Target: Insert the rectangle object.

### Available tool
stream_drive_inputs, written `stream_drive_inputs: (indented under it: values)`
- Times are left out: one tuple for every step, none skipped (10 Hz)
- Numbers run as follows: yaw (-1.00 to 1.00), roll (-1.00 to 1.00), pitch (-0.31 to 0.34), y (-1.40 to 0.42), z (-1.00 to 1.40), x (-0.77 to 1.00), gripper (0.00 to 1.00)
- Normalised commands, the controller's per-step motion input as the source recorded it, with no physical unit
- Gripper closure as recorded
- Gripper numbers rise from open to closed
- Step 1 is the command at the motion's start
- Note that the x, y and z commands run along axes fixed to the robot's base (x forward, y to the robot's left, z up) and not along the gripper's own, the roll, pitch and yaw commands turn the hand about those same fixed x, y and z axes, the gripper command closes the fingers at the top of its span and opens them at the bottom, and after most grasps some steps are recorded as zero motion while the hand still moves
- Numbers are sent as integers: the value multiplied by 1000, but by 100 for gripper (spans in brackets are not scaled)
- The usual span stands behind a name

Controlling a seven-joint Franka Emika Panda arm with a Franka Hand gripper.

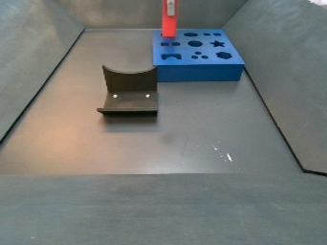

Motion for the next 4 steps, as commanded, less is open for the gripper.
stream_drive_inputs:
  values:
    - [-140, -30, 3, -40, -277, 0, 100]
    - [-157, -39, 0, -57, -260, 0, 100]
    - [-74, -14, 0, -11, -43, 0, 100]
    - [0, 0, 0, 0, 0, 0, 100]
